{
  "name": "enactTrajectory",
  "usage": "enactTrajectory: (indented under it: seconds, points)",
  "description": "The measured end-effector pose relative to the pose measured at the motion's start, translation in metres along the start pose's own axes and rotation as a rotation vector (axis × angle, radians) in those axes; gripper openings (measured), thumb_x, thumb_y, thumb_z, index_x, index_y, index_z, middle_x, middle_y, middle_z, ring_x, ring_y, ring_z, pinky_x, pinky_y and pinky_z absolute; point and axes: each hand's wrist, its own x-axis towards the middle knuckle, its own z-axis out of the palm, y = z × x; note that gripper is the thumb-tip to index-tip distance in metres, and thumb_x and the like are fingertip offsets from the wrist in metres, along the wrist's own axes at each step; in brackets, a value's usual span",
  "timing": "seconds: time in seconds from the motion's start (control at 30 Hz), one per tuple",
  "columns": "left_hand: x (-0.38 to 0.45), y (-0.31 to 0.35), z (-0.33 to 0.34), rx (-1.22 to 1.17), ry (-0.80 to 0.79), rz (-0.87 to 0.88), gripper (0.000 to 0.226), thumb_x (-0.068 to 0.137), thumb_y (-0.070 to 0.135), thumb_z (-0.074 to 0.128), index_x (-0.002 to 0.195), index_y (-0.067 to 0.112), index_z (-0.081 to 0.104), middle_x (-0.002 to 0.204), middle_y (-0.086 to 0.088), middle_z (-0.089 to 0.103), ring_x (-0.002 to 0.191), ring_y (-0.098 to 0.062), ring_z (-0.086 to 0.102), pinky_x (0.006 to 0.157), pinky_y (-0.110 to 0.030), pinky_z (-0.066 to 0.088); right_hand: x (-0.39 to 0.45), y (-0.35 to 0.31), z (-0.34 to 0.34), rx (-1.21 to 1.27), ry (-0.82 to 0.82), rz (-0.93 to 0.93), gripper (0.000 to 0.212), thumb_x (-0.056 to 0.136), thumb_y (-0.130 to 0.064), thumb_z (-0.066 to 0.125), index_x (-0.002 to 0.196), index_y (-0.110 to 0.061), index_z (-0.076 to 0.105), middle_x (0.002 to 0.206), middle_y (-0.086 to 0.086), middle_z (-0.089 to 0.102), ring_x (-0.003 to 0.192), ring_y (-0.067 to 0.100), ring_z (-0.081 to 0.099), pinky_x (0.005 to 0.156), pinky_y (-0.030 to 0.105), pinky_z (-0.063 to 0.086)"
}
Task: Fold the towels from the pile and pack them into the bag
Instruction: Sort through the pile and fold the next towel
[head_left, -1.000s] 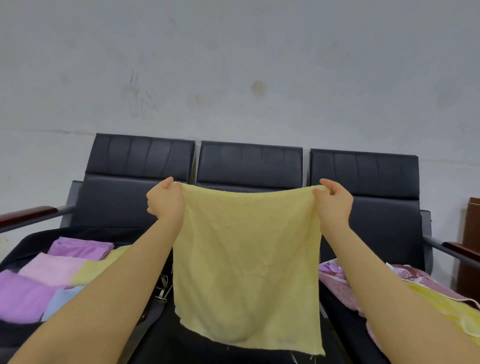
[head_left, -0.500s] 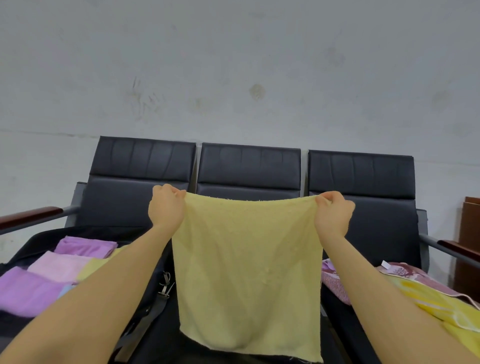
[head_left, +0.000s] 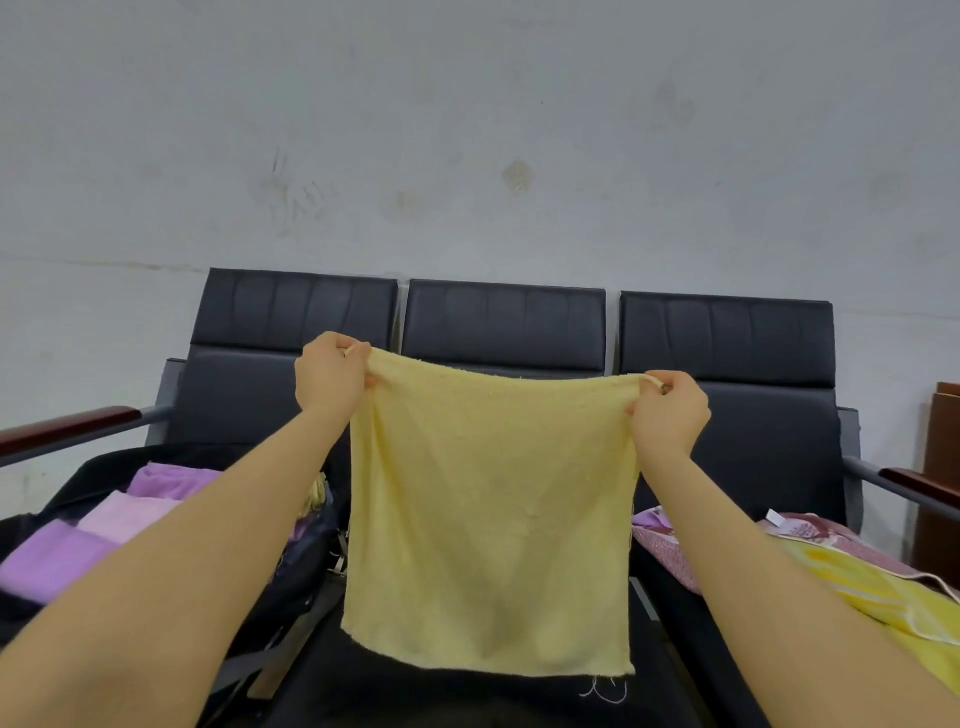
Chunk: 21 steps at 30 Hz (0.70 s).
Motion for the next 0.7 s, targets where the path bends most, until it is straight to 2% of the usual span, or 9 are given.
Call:
enactTrajectory:
  seconds: [0.03,0.1,0.2,0.33,0.43,0.57,0.7]
  points:
    - [-0.001,-0.004,0.0,-0.002,-0.021,0.002,0.014,0.095,0.021,0.055,0.102,0.012,0.062,0.084,-0.005,0.067,0.064,-0.015,0.066,0.06,-0.025,0.048,0.0,0.004,0.0,-0.014,0.006,0.015,0.023,0.095,-0.002,0.043,0.103,-0.006,0.064,0.096,0.007,0.062,0.082,0.023,0.059,0.066,0.032,0.046]
    - [-0.003,-0.01,0.003,0.037,-0.064,-0.001,0.013,0.094,0.023,0.055,0.099,0.013,0.061,0.084,-0.006,0.067,0.063,-0.017,0.065,0.058,-0.025,0.045,0.001,0.012,0.0,-0.028,0.024,0.049,0.024,0.092,0.0,0.044,0.094,-0.008,0.066,0.09,0.005,0.062,0.079,0.023,0.057,0.064,0.033,0.044]
    - [-0.007,-0.021,0.008,0.09,-0.078,-0.022,0.013,0.092,0.028,0.056,0.09,0.016,0.059,0.086,-0.001,0.062,0.075,-0.02,0.058,0.068,-0.031,0.046,0.002,0.025,0.002,-0.029,0.035,0.088,0.023,0.089,0.0,0.045,0.087,-0.012,0.064,0.089,0.006,0.063,0.077,0.022,0.056,0.064,0.032,0.044]
    - [-0.009,-0.044,0.023,0.069,-0.08,-0.073,0.023,0.092,0.033,0.056,0.089,0.011,0.062,0.07,-0.007,0.065,0.064,-0.018,0.06,0.063,-0.028,0.044,0.002,0.047,0.009,-0.035,0.04,0.14,0.016,0.09,-0.005,0.049,0.088,-0.013,0.062,0.086,0.004,0.061,0.077,0.021,0.055,0.072,0.038,0.047]
    - [-0.012,-0.068,0.042,0.045,-0.106,-0.122,0.022,0.093,0.035,0.054,0.091,0.014,0.06,0.061,-0.008,0.065,0.067,-0.013,0.055,0.067,-0.03,0.044,0.002,0.073,0.018,-0.037,0.004,0.151,0.01,0.091,-0.009,0.052,0.087,-0.013,0.06,0.085,0.003,0.059,0.077,0.02,0.055,0.072,0.038,0.047]
    - [-0.014,-0.101,0.076,-0.02,-0.129,-0.193,0.019,0.095,0.03,0.054,0.092,0.012,0.058,0.071,0.002,0.063,0.069,-0.017,0.067,0.074,-0.034,0.048,0.009,0.114,0.039,-0.051,-0.035,0.177,0.01,0.088,-0.006,0.049,0.087,-0.01,0.058,0.087,0.006,0.059,0.078,0.02,0.053,0.065,0.03,0.043]
    - [-0.006,-0.124,0.116,-0.045,-0.165,-0.252,0.017,0.097,0.028,0.051,0.088,0.015,0.055,0.079,0.005,0.059,0.076,-0.022,0.07,0.076,-0.038,0.051,0.025,0.145,0.064,-0.121,-0.085,0.165,0.011,0.09,-0.007,0.044,0.088,-0.013,0.053,0.097,0.011,0.057,0.076,0.02,0.05,0.055,0.024,0.035]
